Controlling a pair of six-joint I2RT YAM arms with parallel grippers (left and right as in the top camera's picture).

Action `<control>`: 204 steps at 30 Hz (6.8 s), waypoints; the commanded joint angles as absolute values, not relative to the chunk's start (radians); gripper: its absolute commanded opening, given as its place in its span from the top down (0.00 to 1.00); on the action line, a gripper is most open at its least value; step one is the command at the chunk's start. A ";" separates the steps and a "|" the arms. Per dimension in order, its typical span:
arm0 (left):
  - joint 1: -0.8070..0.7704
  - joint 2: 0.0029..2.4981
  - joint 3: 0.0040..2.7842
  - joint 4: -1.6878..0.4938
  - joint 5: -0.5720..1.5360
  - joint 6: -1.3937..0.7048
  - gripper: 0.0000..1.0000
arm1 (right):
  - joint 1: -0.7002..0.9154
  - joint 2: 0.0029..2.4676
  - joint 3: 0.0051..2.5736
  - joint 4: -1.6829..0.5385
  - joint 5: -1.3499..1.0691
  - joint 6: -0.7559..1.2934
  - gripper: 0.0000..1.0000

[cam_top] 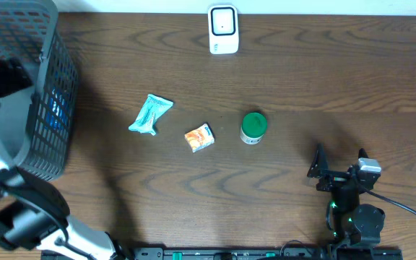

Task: Scan the item barcode
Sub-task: 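Grasp the blue Oreo pack in the basket with the left gripper, then lay the Oreo pack beside the jar with the left gripper, then retract the left arm and move the right gripper over the jar, then lower the right gripper, grasp the green-capped jar and lift it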

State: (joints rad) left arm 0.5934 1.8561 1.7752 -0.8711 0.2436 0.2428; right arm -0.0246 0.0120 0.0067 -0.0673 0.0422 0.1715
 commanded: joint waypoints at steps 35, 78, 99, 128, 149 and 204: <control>0.528 2.290 1.764 -0.849 0.086 0.485 0.92 | -0.019 0.007 0.006 -0.071 0.051 0.160 0.01; -0.397 1.854 1.702 -0.926 0.328 0.525 0.92 | -0.019 0.007 0.006 -0.070 0.051 0.160 0.01; -0.405 2.072 1.777 -0.925 0.400 0.559 0.02 | -0.019 0.007 0.006 -0.071 0.051 0.160 0.01; -0.131 1.100 1.847 -0.733 -0.229 0.360 0.02 | -0.018 0.327 0.464 -0.359 -0.149 0.262 0.01; -0.116 1.079 1.763 -0.670 -0.192 0.315 0.02 | 0.174 1.541 1.551 -1.177 -0.168 0.613 0.01; -0.116 0.486 1.411 -0.447 -0.166 0.313 0.02 | 0.440 2.117 1.472 -1.032 -0.061 0.777 0.02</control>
State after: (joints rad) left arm -0.1196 0.4908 1.4151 -0.4587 -0.1665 0.3111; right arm 0.4305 2.0968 1.5082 -1.0470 -0.0635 0.7860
